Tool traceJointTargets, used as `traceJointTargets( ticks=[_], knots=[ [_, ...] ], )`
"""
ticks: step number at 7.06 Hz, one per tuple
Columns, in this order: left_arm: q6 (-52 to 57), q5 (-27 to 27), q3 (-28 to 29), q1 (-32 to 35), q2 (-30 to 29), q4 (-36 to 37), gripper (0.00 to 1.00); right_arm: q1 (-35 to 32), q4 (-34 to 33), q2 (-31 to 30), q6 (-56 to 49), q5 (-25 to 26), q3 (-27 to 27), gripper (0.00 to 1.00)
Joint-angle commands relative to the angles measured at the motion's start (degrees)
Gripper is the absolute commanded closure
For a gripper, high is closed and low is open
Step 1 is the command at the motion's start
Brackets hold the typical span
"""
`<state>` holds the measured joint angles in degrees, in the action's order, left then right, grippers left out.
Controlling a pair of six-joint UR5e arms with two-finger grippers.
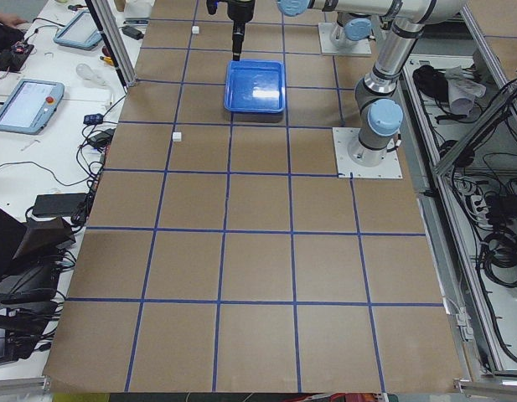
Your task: Assemble white blocks and place on blue tray
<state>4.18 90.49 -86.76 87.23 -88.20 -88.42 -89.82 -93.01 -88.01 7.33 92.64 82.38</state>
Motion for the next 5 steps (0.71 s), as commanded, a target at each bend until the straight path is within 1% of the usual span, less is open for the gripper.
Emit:
traceJointTargets(
  ticks=[1,3,4,5],
  knots=[
    [0.0,0.1,0.0,0.2,0.6,-0.7,0.0,0.0,-0.9,-0.1,0.5,-0.2,0.1,0.0],
    [0.0,0.1,0.0,0.3,0.7,-1.7,0.0,0.0,-1.0,0.1,0.0,0.1,-0.5,0.0],
    [0.1,0.4,-0.4,0.0,1.3,-4.7,0.0,0.2,-1.0,0.1,-0.6,0.3,-0.9,0.0],
    [0.1,0.2,0.0,0.0,0.2,-4.5,0.0,0.3,-0.5,0.4,-8.1,2.0,-1.9,0.0]
  ],
)
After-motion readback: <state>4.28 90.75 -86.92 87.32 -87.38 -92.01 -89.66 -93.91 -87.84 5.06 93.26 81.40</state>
